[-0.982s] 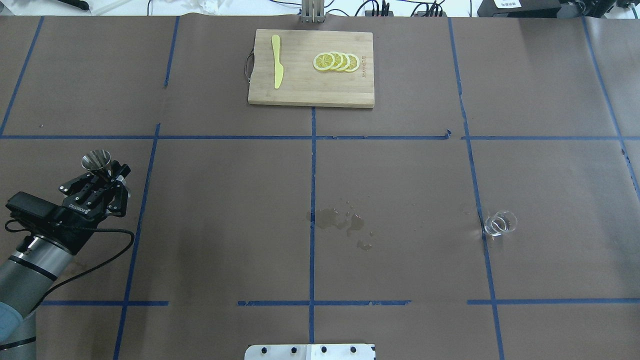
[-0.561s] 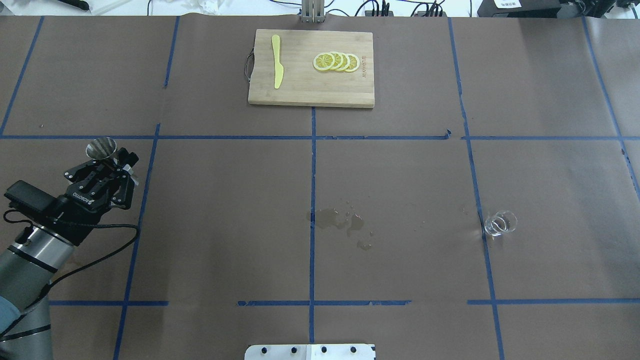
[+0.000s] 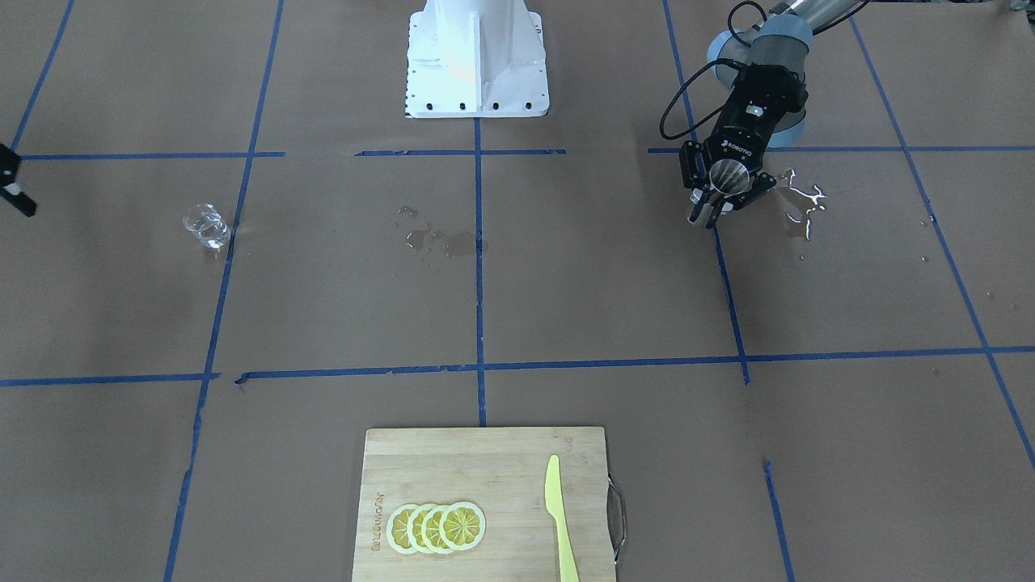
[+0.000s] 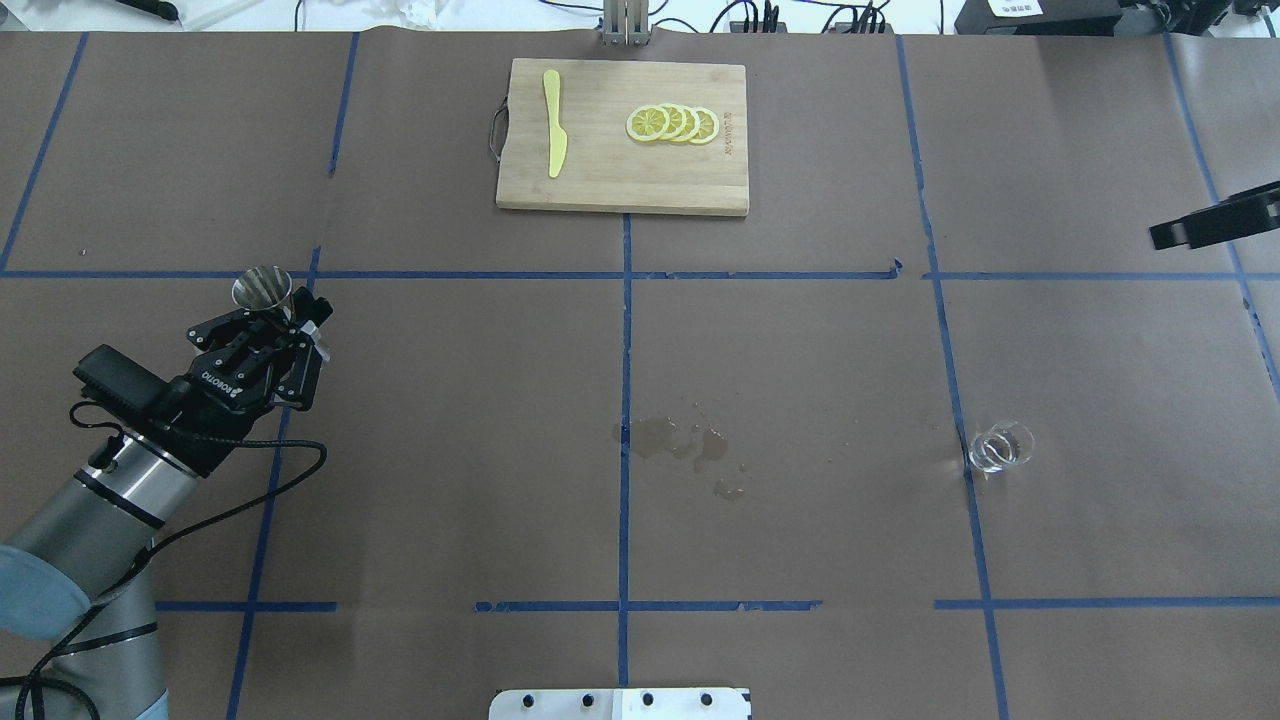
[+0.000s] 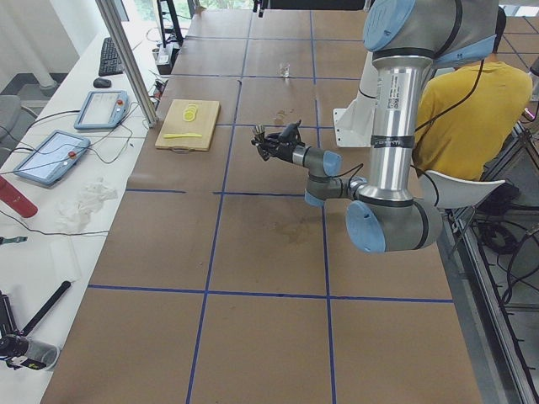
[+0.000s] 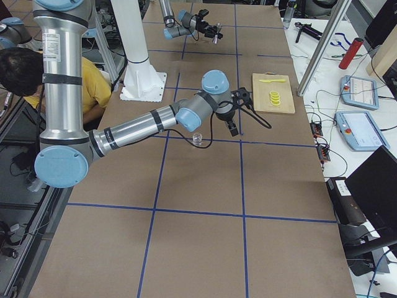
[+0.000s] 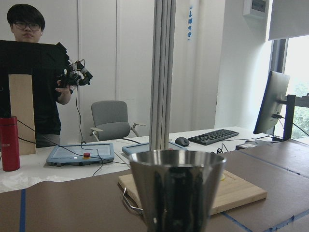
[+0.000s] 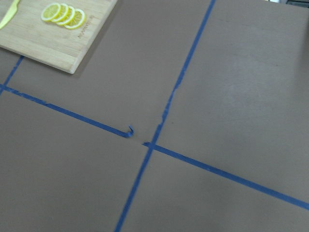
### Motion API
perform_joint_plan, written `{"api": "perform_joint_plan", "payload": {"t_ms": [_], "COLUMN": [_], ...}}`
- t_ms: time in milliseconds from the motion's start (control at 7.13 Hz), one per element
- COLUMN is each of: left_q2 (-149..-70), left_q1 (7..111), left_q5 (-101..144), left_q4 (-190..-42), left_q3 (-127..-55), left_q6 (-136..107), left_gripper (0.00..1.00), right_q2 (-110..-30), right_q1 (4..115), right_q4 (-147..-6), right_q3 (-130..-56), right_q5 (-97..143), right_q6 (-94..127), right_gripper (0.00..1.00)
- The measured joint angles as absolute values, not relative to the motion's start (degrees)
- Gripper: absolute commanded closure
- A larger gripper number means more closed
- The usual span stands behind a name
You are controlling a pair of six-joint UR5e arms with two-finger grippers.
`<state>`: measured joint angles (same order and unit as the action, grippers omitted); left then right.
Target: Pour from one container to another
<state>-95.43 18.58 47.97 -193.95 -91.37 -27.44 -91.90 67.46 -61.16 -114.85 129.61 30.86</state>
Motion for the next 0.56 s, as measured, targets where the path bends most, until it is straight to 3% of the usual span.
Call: {"api": "perform_joint_plan", "payload": {"t_ms": [281, 561], "left_q2": [-98.2, -99.0], "left_q1": [20.1, 20.4], "left_q5": [50.5, 50.8], "left_q4": [-193.3, -192.6], "left_q3": [-90.4, -90.0], "left_q6": [-27.3, -27.1], "left_gripper": [1.00, 1.00], "right_q2": [-93.1, -94.8], "right_q1": [56.8, 46.0], "right_q4": [-51.0, -49.4], "right_q3": [-117.6, -120.8], "right_q5": [116.7, 100.3], "right_q6": [48.5, 56.7], "right_gripper": [0.00, 0.00]}}
